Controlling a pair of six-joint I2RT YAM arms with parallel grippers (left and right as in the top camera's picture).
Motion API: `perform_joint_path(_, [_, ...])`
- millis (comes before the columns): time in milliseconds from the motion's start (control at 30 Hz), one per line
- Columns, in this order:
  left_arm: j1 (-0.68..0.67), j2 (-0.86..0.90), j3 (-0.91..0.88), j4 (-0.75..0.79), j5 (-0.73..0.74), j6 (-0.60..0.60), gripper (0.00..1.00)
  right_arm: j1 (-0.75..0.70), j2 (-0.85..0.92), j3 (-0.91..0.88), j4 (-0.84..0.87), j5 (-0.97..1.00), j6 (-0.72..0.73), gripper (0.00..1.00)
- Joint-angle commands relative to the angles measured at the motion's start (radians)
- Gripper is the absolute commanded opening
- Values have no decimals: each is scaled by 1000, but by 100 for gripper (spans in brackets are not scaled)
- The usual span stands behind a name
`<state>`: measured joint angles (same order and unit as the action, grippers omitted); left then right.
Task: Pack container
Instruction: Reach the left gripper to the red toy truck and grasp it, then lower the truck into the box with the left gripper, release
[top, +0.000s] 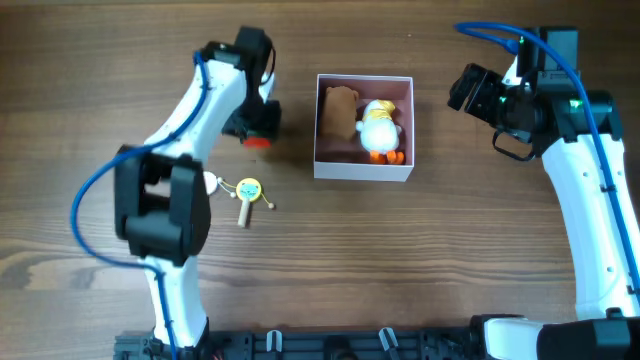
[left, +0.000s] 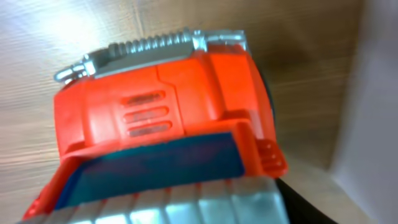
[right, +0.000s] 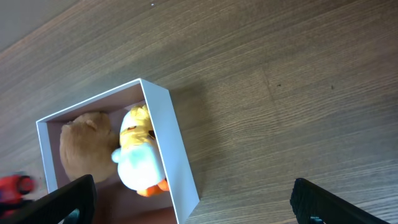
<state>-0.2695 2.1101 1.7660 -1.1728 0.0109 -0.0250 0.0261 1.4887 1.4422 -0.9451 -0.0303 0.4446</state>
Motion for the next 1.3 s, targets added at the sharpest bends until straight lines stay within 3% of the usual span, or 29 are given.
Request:
perform_joint_path(0, [-103, -182, 119, -46, 3, 153, 40, -2, 11, -5, 2, -16, 7, 100])
perform_joint_path(233, [-374, -227, 117, -11, -5, 577, 34, -2, 11, -5, 2, -16, 7, 99])
perform_joint_path(333, [-409, -166, 117, 2, -4, 681, 45, -2, 11, -5, 2, -16, 7, 100])
perform_joint_path(400, [-409, -127, 116, 0, -4, 716, 47, -2, 11, -5, 2, -16, 7, 100])
perform_joint_path(667, [-398, 11, 116, 32, -2, 911, 44, -2, 11, -5, 2, -16, 8, 100])
perform_joint_path(767, [-398, 30, 116, 40, -1, 901, 51, -2, 11, -5, 2, -16, 7, 100])
perform_joint_path(800, [-398, 30, 116, 42, -1, 887, 61, -2, 11, -5, 2, -16, 8, 100])
perform_joint_path(833, [-398, 30, 117, 48, -2, 878, 100, -2, 11, -5, 2, -16, 7, 100])
perform_joint_path(1133, [-389, -69, 119, 90, -21, 679, 100, -2, 11, -5, 2, -16, 8, 100])
perform_joint_path(1267, [-356, -166, 119, -22, -21, 462, 100, -2, 11, -5, 2, -16, 7, 100])
